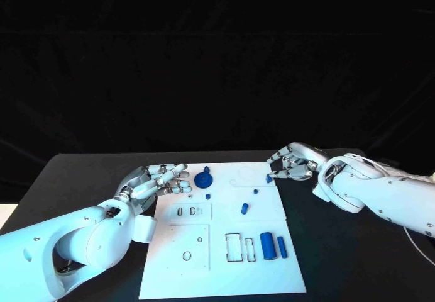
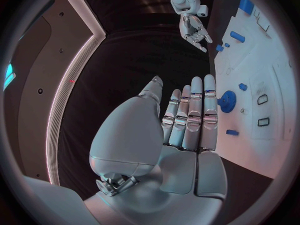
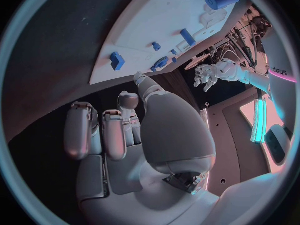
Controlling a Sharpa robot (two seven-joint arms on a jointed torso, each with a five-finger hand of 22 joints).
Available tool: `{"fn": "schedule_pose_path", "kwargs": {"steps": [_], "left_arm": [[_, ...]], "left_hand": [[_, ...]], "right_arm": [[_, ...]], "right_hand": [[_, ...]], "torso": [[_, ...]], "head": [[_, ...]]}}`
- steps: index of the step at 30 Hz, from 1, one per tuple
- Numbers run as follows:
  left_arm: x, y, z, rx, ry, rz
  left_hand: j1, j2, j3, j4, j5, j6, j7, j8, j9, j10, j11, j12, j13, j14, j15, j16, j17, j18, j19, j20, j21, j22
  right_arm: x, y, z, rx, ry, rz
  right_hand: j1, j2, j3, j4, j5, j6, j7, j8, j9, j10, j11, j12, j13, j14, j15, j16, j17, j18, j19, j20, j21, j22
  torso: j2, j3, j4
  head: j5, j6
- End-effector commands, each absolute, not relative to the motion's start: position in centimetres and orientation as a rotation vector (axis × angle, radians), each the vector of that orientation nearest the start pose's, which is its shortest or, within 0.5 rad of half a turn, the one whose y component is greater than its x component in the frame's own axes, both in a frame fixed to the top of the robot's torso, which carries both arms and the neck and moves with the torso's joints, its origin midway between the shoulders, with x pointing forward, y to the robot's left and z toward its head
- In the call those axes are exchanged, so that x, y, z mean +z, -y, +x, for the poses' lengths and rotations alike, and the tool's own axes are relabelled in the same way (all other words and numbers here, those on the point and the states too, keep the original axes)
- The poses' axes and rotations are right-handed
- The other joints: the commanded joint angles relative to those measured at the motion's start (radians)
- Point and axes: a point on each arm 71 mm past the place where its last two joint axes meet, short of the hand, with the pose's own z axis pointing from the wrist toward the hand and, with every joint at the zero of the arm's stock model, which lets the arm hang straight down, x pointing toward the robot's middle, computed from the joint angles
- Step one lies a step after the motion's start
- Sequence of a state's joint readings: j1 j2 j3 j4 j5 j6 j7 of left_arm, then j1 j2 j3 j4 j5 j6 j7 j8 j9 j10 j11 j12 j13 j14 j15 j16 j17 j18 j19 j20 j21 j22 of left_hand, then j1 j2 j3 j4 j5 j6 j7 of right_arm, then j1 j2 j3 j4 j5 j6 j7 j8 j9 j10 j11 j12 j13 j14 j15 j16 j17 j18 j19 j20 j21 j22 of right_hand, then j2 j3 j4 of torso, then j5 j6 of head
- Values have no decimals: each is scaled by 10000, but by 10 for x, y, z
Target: Assemble the parts on the task board
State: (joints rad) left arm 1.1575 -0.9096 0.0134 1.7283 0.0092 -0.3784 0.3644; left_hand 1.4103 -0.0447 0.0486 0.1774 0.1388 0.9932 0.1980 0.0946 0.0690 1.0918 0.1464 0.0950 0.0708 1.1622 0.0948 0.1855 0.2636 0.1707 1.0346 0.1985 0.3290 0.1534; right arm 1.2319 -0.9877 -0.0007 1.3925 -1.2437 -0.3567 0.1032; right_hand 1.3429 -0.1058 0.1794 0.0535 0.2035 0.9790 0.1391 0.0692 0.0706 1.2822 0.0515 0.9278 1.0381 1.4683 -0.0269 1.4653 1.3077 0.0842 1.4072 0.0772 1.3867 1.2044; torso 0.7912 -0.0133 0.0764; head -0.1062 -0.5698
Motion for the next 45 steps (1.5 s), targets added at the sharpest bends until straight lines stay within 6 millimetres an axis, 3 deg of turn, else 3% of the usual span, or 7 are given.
{"fn": "schedule_pose_path", "kwargs": {"steps": [1, 10, 25, 34, 38, 45], "left_arm": [[-163, -183, 449, -16530, -14541, -11466], [-163, -184, 450, -16507, -14531, -11473], [-164, -184, 450, -16512, -14568, -11484], [-165, -183, 451, -16507, -14623, -11504], [-165, -183, 451, -16510, -14660, -11514], [-165, -183, 451, -16494, -14674, -11517]], "left_hand": [[32, 97, 24, -56, -60, 49, 22, -40, 6, 101, 2, -50, 6, -57, 13, -64, 15, 107, 5, 36, -21, -12], [32, 97, 24, -56, -60, 49, 22, -40, 6, 101, 2, -50, 6, -57, 13, -64, 15, 107, 5, 36, -21, -12], [32, 97, 24, -56, -60, 49, 22, -40, 6, 101, 2, -50, 6, -57, 13, -64, 15, 107, 5, 36, -21, -12], [43, 105, 31, -75, -60, 56, 20, -46, 6, 110, 0, -59, 6, -56, 12, -76, 29, 108, 4, 35, -23, -13], [44, 107, 32, -77, -60, 57, 20, -47, 6, 110, 1, -60, 6, -57, 12, -78, 31, 108, 4, 35, -23, -13], [44, 107, 32, -77, -60, 57, 20, -47, 6, 110, 1, -60, 6, -57, 12, -78, 31, 108, 4, 35, -23, -13]], "right_arm": [[-159, 312, 508, 6623, -15819, 313], [-180, 319, 510, 6355, -16173, 478], [-187, 313, 516, 6257, -16174, 573], [-189, 311, 519, 6258, -16155, 684], [-190, 311, 519, 6272, -16224, 688], [-190, 310, 519, 6247, -16296, 687]], "right_hand": [[30, -96, -43, -26, -18, 56, 23, 17, -6, -83, -15, -80, -26, 649, 8, 12, 709, -89, 28, 3, -12, -21], [27, -113, -63, -30, -31, 51, 23, 10, -8, -113, -13, -131, -63, 646, 9, 5, 698, -84, 15, 4, -25, -45], [46, -36, -50, -25, -39, 64, 25, 9, -9, -110, -13, -107, -34, 641, 10, -2, 693, -81, 2, 6, -35, -60], [120, 259, 60, -21, -231, 349, -10, 113, 26, 24, -50, 117, 155, 649, -16, 14, 737, -87, 16, -9, -9, -16], [161, 401, 153, -37, -390, 770, -118, 312, 93, 97, -134, 241, 261, 652, -74, 16, 748, -88, 27, -46, 6, 7], [256, 540, 303, -108, -555, 1137, -256, 486, 152, 149, -249, 293, 316, 657, -171, 20, 767, -90, 37, -130, 17, 25]], "torso": [[-3, -10, 11], [5, -6, 7], [-3, -17, 16], [-6, -20, 20], [-8, -26, 25], [-8, -18, 18]], "head": [[-24, -14], [-4, -62], [-12, -120], [-42, -127], [-71, -96], [-65, -146]]}}
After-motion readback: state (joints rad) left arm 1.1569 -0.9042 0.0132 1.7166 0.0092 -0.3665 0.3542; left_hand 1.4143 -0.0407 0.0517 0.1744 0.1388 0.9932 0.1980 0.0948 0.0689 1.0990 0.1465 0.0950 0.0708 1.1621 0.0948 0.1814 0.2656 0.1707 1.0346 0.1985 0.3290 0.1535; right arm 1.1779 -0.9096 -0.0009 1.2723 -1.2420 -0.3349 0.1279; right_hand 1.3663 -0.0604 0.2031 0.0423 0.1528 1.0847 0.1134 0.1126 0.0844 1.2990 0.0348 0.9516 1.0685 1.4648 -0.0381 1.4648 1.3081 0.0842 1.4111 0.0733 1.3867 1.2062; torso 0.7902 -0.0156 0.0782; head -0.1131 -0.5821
